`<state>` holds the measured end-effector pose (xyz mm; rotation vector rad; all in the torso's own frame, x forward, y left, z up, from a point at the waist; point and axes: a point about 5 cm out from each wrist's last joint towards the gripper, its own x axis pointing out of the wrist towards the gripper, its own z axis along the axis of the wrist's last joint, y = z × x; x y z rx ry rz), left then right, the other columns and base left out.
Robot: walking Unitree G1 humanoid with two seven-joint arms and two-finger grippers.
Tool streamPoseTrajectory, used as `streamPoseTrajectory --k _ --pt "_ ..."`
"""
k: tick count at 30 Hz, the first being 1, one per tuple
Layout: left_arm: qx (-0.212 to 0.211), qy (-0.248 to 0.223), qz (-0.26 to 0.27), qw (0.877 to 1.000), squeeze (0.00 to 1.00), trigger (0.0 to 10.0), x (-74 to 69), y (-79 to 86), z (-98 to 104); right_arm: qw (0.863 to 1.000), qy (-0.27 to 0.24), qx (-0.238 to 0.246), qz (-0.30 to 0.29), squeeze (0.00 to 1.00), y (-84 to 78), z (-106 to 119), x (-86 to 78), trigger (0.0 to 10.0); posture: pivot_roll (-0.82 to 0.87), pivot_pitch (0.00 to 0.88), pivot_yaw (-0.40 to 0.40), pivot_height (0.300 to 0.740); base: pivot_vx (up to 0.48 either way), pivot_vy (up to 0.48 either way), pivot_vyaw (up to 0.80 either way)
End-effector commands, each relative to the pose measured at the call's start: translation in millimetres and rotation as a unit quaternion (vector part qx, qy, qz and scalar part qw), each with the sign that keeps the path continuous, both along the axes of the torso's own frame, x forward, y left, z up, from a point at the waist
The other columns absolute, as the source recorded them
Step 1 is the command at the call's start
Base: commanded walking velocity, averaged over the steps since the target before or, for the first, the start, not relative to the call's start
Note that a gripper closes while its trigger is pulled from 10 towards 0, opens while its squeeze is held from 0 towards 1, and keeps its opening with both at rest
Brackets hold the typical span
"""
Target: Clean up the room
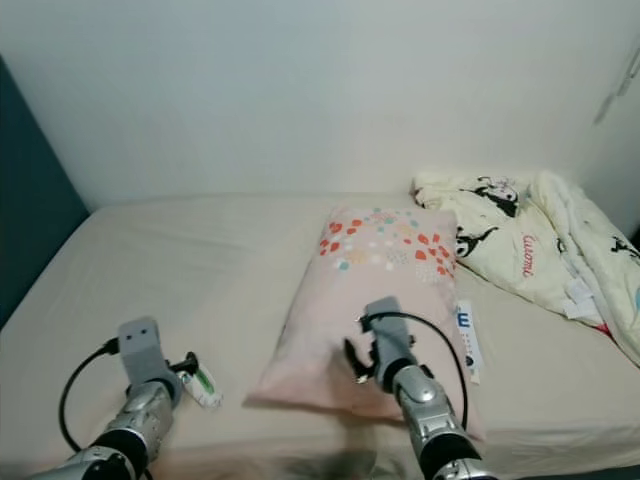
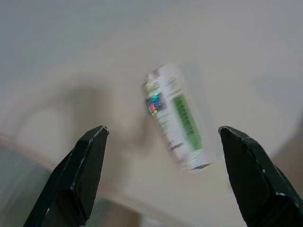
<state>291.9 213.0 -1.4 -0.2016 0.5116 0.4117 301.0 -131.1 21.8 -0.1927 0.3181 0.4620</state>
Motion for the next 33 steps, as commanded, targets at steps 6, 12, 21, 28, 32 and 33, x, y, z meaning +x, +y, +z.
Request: streamPoseTrajectory --k 6,12,21,28,32,33 --pt "0.021 0.004 -0.002 1.0 0.0 10.0 -2.6 2.3 -1.3 0.996 -0.013 0.001 0.091 0.0 32.6 -0.4 -16.8 10.0 -0.09 0.12 0.004 0.62 0.0 0.0 0.0" --pt "-0.011 -0.029 0.002 1.0 0.0 10.0 7.9 -4.3 8.0 0.99 -0.008 -0.004 0.143 0.0 51.9 -7.4 -36.8 10.0 -0.09 0.166 0.012 0.606 0.0 0.0 0.0" --pt "-0.104 -0.167 -0.049 0.979 0.0 10.0 53.8 -35.7 60.7 0.984 -0.009 -0.005 0.175 0.0 72.4 -10.2 -63.7 10.0 -0.07 0.24 0.026 0.606 0.0 0.0 0.0" --pt "-0.066 -0.166 -0.084 0.98 0.0 10.0 60.2 -44.5 68.7 0.985 -0.009 0.007 0.172 0.0 75.6 -4.8 -73.1 10.0 -0.08 0.271 0.038 0.606 0.0 0.0 0.0" --pt "-0.014 -0.143 -0.074 0.987 0.0 10.0 56.9 -37.2 64.6 0.986 -0.02 0.031 0.163 0.0 75.8 7.7 -76.6 10.0 -0.09 0.297 0.049 0.606 0.0 0.0 0.0" --pt "-0.006 -0.139 -0.069 0.988 0.0 10.0 56.6 -35.1 64.3 0.985 -0.024 0.042 0.164 0.0 76.2 13.1 -78.2 10.0 -0.09 0.31 0.053 0.606 0.0 0.0 0.0"
